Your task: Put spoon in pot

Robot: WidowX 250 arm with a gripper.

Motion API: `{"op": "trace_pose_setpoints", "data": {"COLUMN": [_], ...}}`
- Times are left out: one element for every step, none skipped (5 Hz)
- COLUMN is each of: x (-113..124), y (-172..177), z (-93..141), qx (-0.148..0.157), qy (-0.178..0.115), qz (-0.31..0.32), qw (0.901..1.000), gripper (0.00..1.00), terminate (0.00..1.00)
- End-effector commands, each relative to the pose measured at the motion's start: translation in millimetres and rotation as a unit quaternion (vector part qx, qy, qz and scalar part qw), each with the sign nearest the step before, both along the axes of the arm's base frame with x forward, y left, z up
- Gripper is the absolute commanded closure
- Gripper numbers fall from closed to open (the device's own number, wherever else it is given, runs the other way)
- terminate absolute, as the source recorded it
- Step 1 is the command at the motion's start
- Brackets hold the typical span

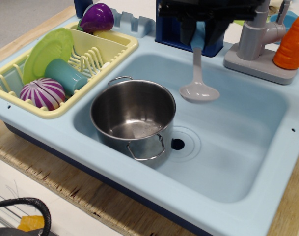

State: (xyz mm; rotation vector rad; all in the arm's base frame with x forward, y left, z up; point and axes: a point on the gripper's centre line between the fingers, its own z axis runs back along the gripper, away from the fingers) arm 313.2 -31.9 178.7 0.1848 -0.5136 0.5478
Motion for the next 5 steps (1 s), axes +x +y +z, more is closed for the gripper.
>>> {"op": "trace_pose_setpoints", "data": {"x": [-17,-31,-40,-42,-44], "y": [22,34,41,47,45], "z": [22,21,16,12,5], "qx": [0.002,0.008,0.031,0.048,0.04], "qy": [-0.039,-0.044,-0.051,-0.063,-0.078], "qz": [0.022,0.037,0.051,0.044,0.048], "qw": [0.999,0.9983,0.9969,0.9959,0.995], "gripper": [1.0,1.0,1.0,1.0,0.0], "terminate": [0.0,0.0,0.0,0.0,1.0]}}
